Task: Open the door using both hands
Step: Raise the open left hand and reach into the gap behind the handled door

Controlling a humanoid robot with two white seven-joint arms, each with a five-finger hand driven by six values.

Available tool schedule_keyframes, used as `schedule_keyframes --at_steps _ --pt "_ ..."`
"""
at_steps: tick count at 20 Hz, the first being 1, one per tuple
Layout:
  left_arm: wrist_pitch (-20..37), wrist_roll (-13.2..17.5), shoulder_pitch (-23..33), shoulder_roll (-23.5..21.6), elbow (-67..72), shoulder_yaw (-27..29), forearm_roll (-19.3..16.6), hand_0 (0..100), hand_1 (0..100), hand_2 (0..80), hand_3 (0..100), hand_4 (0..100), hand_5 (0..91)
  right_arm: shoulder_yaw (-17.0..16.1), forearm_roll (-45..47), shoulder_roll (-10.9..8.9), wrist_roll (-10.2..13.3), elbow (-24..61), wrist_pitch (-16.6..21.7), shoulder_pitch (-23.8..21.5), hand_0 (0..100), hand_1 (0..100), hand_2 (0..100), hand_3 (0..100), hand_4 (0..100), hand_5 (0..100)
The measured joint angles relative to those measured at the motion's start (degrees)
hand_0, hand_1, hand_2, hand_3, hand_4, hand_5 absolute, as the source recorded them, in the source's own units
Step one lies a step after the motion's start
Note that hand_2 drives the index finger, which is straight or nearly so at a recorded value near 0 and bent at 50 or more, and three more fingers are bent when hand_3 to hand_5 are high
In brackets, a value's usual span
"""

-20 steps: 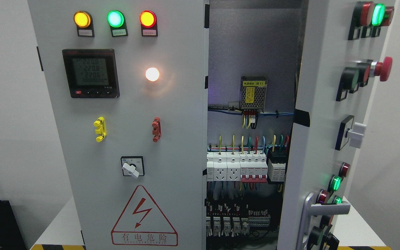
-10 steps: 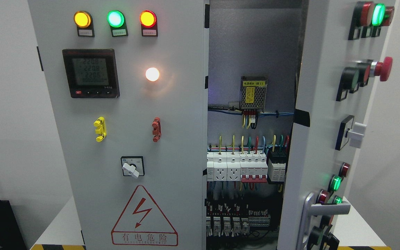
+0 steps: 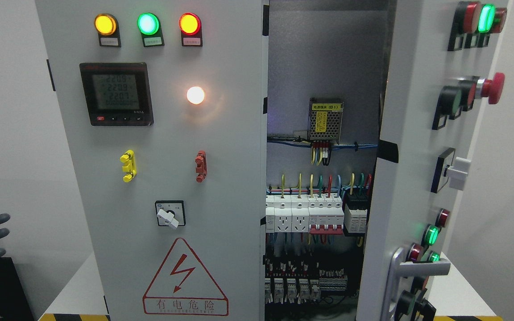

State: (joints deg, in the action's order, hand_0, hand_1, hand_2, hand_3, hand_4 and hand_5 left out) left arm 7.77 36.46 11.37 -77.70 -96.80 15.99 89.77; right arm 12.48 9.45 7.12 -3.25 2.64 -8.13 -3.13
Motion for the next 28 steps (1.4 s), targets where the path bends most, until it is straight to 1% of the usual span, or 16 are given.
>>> schedule_keyframes --at_steps 4,8,14,18,23,25,28 --pt "-0.70 -0.12 -14.81 -1.25 -2.99 -10.83 0.05 0 0 0.0 0 0 0.0 0.00 -0.01 0.00 -0.01 0.00 0.00 0.00 39 0 0 0 0 0" --pt "-4.03 -0.20 -30.24 -1.06 -5.10 -22.71 0.22 0 0 0.0 0 0 0.0 0.00 -0.01 0.00 0.00 0.00 0.00 0.00 39 0 0 0 0 0" --pt "-10.90 -0.45 -46.15 1.05 -7.02 -36.62 0.41 0 0 0.0 0 0 0.0 0.00 -0.02 0.00 -0.01 0.00 0.00 0.00 39 0 0 0 0 0" --pt "-12.70 -0.50 -58.70 3.19 -7.64 -46.90 0.61 0 0 0.0 0 0 0.0 0.00 -0.02 0.00 -0.01 0.00 0.00 0.00 39 0 0 0 0 0" --pt "-13.11 -0.59 -73.36 6.53 -7.64 -59.98 3.14 0 0 0.0 0 0 0.0 0.00 -0.02 0.00 -0.01 0.00 0.00 0.02 39 0 0 0 0 0" --pt "-13.25 -0.87 -78.85 8.36 -7.23 -65.08 4.79 0 0 0.0 0 0 0.0 0.00 -0.02 0.00 -0.01 0.00 0.00 0.02 39 0 0 0 0 0" --pt "-13.11 -2.30 -86.47 11.72 -6.05 -72.27 8.02 0 0 0.0 0 0 0.0 0.00 -0.03 0.00 -0.01 0.00 0.00 0.02 39 0 0 0 0 0"
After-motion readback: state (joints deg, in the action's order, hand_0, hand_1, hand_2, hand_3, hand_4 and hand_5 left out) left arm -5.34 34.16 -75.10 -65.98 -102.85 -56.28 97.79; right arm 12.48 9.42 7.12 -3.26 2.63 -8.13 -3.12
